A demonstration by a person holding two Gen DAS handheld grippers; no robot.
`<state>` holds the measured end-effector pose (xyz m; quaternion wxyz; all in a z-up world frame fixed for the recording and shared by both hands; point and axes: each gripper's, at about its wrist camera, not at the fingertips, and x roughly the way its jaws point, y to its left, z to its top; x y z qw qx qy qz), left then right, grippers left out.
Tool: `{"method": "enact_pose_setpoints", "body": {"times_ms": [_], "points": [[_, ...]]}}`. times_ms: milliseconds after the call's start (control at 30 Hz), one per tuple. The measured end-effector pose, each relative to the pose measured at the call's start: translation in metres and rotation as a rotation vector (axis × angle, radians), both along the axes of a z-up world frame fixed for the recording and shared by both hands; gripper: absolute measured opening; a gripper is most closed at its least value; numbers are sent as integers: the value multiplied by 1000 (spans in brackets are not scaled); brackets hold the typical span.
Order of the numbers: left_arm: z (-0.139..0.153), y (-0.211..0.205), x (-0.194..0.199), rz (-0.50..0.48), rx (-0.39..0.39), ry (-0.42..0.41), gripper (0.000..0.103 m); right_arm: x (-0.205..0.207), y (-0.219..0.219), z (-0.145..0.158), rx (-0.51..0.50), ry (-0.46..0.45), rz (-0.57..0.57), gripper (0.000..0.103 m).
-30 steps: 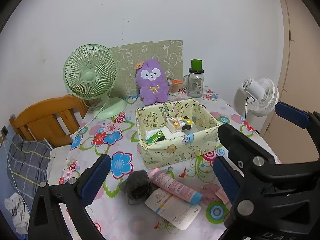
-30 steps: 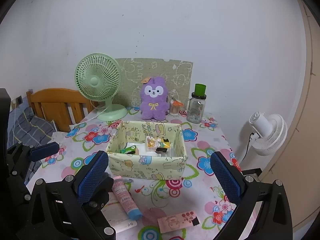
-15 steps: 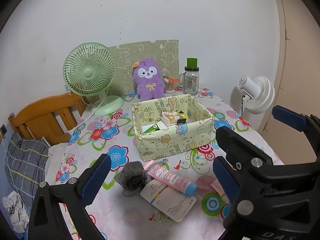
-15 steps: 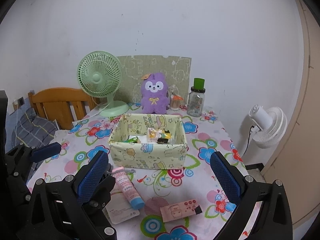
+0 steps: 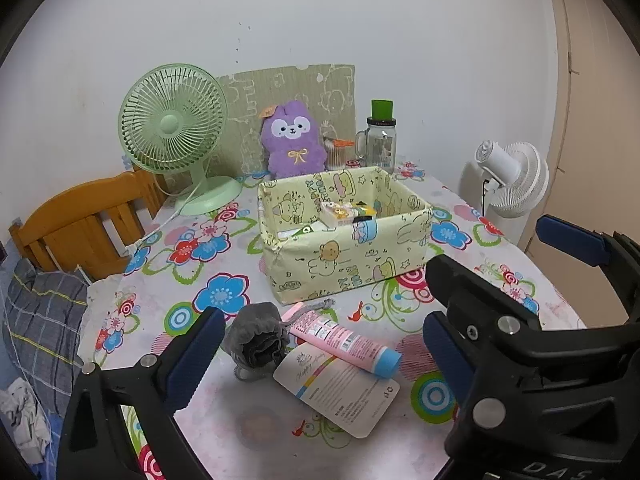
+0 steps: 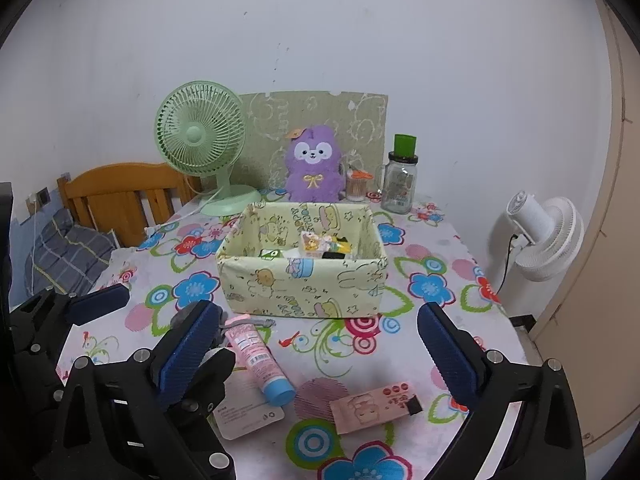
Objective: Organize soft objects
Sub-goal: 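Lift both grippers out of the box toward the grey pouch and pink tube, then grasp the grey drawstring pouch with the left gripper while the right gripper grasps the pink tube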
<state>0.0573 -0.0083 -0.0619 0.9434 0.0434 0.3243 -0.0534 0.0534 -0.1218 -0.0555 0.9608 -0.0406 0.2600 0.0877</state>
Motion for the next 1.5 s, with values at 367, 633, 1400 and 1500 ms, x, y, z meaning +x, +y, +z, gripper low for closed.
{"method": "enact_pose_setpoints", "body": {"times_ms": [367, 633, 1400, 1500], "points": [[-28, 12, 8, -7, 5, 42, 98, 12, 14, -29, -2, 39, 25, 97], [-53, 25, 20, 2, 3, 103, 93, 27, 27, -53, -22, 98, 58, 93], [-103, 46, 49, -7, 5, 275, 79, 72, 47, -111, -20, 284, 105, 87], [-103, 45, 48, -8, 14, 272, 79, 78, 48, -117, -7, 324, 107, 79]]}}
